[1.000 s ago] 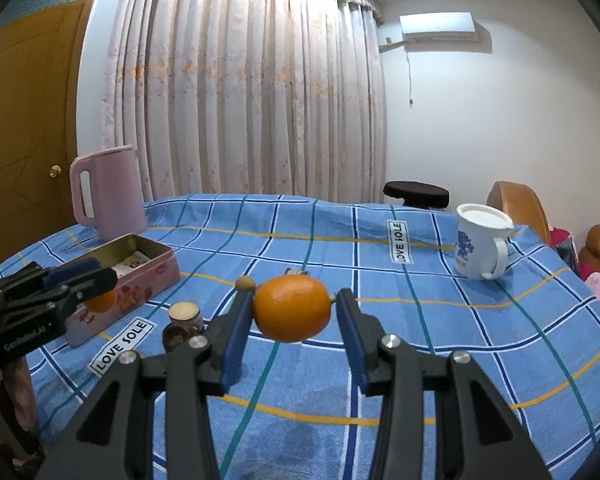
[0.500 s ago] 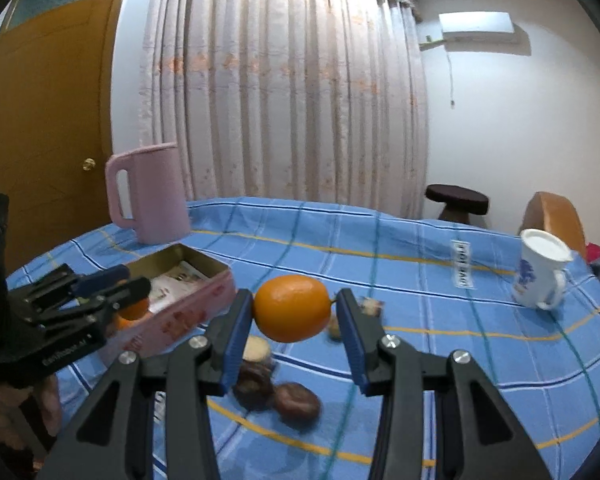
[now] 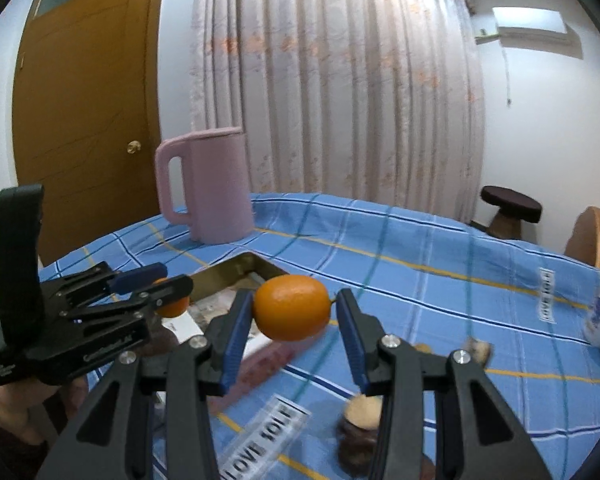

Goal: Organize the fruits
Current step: 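Carry both oranges over the tin box and open both tools to release them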

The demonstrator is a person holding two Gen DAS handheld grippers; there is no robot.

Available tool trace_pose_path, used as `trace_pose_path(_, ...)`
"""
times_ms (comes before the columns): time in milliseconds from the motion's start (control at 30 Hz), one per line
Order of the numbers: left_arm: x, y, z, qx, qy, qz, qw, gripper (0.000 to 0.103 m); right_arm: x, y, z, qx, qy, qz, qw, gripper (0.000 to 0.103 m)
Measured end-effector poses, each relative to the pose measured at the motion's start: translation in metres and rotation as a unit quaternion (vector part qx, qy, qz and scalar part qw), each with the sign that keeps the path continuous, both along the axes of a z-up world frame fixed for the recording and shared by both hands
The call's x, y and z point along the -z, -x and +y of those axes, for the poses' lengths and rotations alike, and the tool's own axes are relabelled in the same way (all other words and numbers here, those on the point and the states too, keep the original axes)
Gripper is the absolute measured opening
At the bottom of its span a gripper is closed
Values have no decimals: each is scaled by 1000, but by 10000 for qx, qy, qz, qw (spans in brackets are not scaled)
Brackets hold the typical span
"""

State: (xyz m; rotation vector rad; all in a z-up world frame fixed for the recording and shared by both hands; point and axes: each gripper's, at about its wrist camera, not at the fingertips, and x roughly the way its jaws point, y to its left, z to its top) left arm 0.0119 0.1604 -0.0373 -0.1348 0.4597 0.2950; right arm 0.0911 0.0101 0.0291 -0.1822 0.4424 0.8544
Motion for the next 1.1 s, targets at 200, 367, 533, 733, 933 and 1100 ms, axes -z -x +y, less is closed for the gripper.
trace_pose_path(200,3,-5,16,-36,-76,185,9998,39,10,-2,36,-265,142,113,9995,46)
trace_pose_path(367,4,-9,18,17,-142,285,9995,39,25,-8,58,-341,283,353,9984,46)
trace_pose_path(533,4,-11,17,69,-182,340,9992,39,39,-8,67,-380,456,464,9972,46)
trace_pose_path(733,5,-14,13,107,-204,384,9990,39,51,-10,70,-433,592,593,9955,46)
trace_pose_path(933,5,-14,10,119,-245,426,9987,39,53,-7,72,-531,602,598,9950,50)
trace_pose_path(1100,3,-12,5,149,-325,423,9985,39,48,1,68,-488,531,437,9964,71)
